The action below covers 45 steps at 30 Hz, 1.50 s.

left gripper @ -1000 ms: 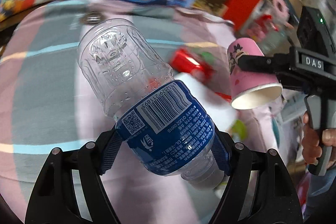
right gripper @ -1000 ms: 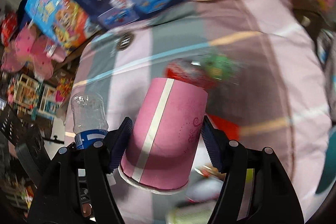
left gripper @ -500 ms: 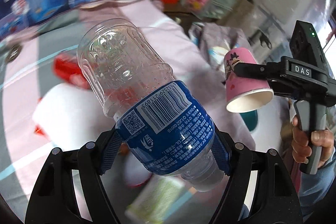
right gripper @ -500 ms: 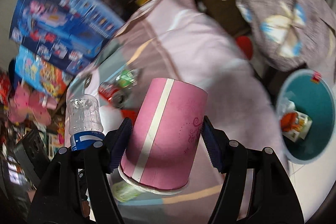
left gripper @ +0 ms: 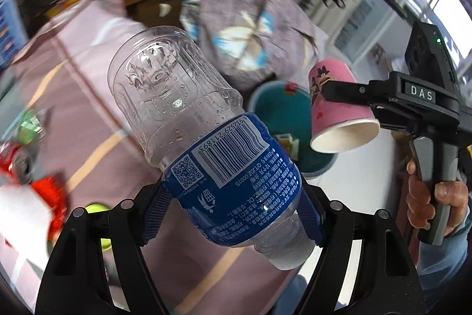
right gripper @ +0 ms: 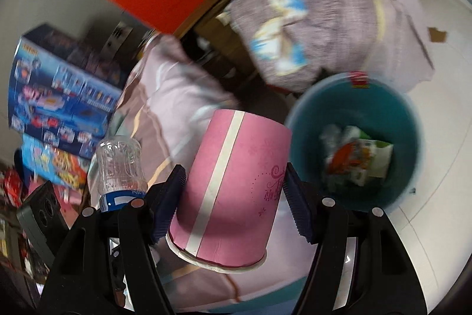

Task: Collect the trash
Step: 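Carry the bottle with the left tool while the right tool carries the cup to the teal bin, then open the left tool over the bin while the right tool releases the pink cup into it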

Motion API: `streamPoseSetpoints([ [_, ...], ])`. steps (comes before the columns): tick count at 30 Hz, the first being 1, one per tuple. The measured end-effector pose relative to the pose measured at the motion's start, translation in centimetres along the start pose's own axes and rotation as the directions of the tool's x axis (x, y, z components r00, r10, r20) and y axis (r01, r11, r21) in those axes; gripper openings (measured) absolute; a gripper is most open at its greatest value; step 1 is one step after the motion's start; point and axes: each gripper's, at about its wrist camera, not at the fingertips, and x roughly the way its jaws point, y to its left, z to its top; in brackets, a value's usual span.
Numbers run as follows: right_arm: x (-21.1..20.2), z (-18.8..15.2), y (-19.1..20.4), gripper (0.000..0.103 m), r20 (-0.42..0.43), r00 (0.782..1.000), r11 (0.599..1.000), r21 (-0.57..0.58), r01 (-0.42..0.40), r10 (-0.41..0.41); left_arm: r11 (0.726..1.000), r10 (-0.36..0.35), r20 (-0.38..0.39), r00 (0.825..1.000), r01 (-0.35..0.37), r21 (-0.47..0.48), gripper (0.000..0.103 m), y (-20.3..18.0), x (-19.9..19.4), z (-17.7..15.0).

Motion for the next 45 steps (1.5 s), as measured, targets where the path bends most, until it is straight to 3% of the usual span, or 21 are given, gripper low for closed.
streamPoseSetpoints([
  [8, -2.4, 0.7, -7.4, 0.064, 0.047, 0.997, 0.991, 0.116, 0.06, -0.066, 0.994, -0.012, -0.069, 0.998, 0.019, 0.103, 0.076, -6.1, 4.9, 2.4],
  [20, -2.4, 1.2, -13.1, 0.065, 0.028, 0.994, 0.975, 0.198, 0.098, -0.105, 0.985, -0.014, -0.179, 0.984, 0.044, 0.164, 0.077, -10.8, 12.3, 4.8],
  [27, -1.4, 1.4, -14.4, 0.065, 0.004, 0.993, 0.969, 0.22, 0.112, -0.116, 0.985, 0.002, -0.224, 0.975, 0.037, 0.166, 0.08, -11.1, 14.5, 4.8],
  [45, 1.3, 2.2, -13.0, 0.066, -0.043, 0.989, 0.974, 0.173, 0.147, -0.141, 0.993, -0.036, -0.197, 0.98, 0.057, 0.105, 0.09, -9.1, 13.1, 4.3],
])
